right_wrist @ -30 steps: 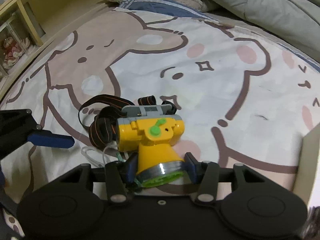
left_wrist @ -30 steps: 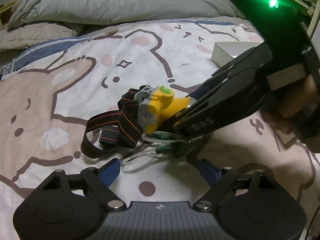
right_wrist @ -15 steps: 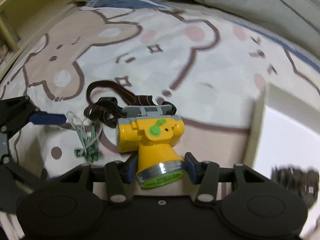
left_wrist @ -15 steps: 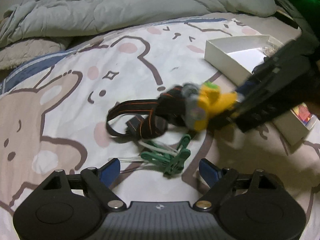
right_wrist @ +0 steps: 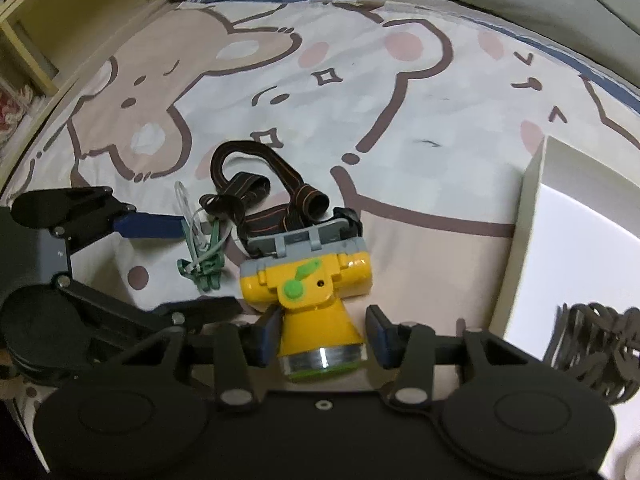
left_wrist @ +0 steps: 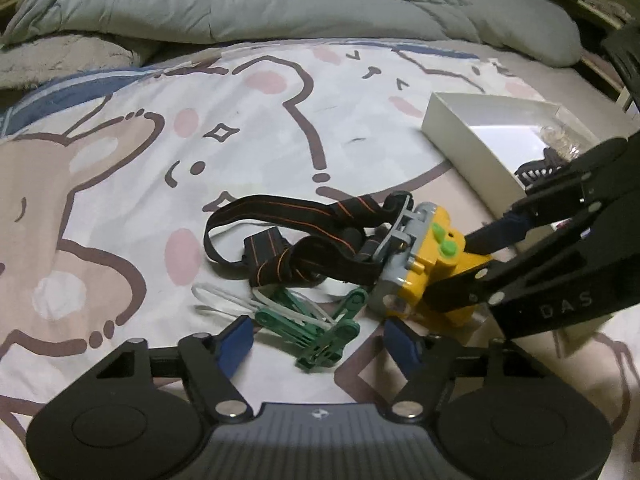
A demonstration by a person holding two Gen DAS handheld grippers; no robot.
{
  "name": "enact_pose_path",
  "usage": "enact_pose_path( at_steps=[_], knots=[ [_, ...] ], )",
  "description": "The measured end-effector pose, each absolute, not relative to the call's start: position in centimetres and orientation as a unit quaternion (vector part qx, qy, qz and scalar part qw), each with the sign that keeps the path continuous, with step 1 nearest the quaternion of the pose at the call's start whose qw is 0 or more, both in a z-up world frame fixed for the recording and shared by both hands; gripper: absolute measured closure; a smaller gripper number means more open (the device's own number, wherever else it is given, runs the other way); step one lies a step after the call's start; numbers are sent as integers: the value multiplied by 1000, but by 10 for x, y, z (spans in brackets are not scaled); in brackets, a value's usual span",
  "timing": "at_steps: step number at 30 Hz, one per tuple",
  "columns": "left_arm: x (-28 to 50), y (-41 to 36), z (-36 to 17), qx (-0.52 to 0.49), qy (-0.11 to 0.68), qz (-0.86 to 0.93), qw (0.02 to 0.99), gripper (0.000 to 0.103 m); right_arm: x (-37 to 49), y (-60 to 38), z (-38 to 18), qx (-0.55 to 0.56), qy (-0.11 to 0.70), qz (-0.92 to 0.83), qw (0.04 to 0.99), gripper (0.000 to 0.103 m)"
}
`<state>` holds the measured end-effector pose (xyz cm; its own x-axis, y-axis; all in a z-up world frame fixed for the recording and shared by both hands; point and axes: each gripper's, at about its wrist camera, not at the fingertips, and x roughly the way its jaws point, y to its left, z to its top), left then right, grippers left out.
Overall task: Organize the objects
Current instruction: 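Grasp the yellow headlamp with the right gripper while the left gripper grasps the green clothespins, then lift the headlamp and clothespins and carry both over the white tray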
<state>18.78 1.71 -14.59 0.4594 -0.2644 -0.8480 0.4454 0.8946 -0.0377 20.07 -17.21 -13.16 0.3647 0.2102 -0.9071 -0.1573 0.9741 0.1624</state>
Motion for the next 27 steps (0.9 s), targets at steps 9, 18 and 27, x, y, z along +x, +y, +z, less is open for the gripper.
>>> enact_pose_path(
  at_steps=[9, 18, 27],
  knots=[
    [190, 15, -154, 135, 473, -198, 848, 61, 208, -164, -148, 2, 564, 123, 817, 55],
    [188, 19, -145, 112, 486, -199, 844, 73, 208, -161, -147, -4, 547, 123, 828, 59],
    [179, 28, -106, 95, 444, -191, 870, 73, 198, -163, -112, -4, 479, 83, 874, 59]
  ],
)
